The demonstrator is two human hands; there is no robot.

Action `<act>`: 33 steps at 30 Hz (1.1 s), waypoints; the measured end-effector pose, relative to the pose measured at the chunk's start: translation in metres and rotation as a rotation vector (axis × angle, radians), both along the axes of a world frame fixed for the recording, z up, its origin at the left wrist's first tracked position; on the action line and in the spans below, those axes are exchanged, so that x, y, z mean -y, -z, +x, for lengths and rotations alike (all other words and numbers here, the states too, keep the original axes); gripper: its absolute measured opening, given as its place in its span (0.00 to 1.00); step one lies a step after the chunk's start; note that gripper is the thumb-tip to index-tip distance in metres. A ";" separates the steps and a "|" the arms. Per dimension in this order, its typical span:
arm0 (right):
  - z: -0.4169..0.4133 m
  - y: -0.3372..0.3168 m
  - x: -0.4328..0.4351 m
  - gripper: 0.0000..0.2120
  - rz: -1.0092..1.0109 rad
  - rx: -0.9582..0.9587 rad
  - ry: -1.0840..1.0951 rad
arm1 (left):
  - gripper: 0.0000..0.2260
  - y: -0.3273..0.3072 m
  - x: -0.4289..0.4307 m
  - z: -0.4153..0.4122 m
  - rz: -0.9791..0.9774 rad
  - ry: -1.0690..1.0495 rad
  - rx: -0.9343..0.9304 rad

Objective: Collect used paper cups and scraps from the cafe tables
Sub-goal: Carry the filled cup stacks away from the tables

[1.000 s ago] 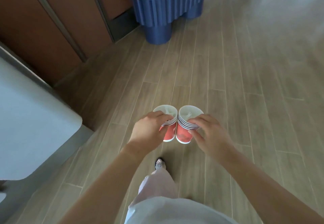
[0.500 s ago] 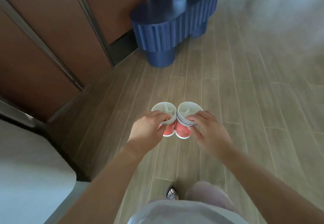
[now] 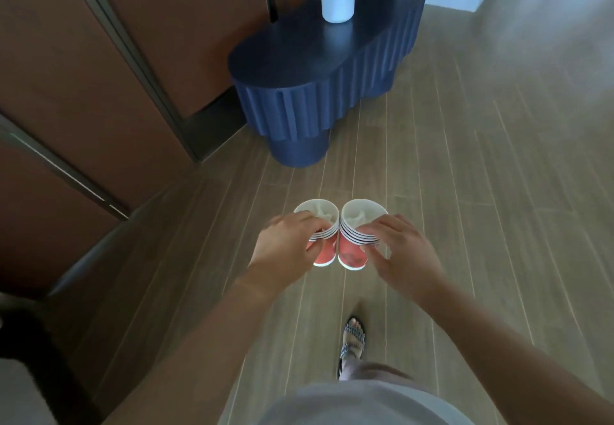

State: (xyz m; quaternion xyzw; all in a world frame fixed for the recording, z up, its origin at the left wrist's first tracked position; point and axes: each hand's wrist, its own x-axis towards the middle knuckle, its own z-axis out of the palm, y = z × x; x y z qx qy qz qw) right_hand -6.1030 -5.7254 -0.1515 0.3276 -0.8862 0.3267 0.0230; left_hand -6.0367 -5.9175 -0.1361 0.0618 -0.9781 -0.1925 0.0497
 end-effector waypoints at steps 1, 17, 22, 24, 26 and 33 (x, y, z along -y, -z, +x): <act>-0.026 -0.002 0.007 0.10 0.001 0.009 0.003 | 0.13 -0.003 0.006 -0.027 -0.006 0.000 0.001; -0.368 0.000 0.147 0.08 0.049 0.006 -0.068 | 0.08 0.003 0.147 -0.359 0.058 -0.037 -0.013; -0.491 -0.010 0.220 0.06 0.066 -0.018 -0.048 | 0.05 -0.013 0.221 -0.481 0.057 -0.021 -0.046; -0.534 -0.016 0.247 0.05 0.053 -0.024 -0.043 | 0.03 -0.022 0.247 -0.525 0.050 -0.018 -0.057; -0.573 -0.019 0.271 0.04 0.035 -0.028 -0.045 | 0.02 -0.027 0.270 -0.565 0.035 -0.016 -0.064; -0.677 -0.009 0.336 0.06 0.037 0.008 -0.104 | 0.02 -0.026 0.328 -0.662 0.008 -0.037 -0.064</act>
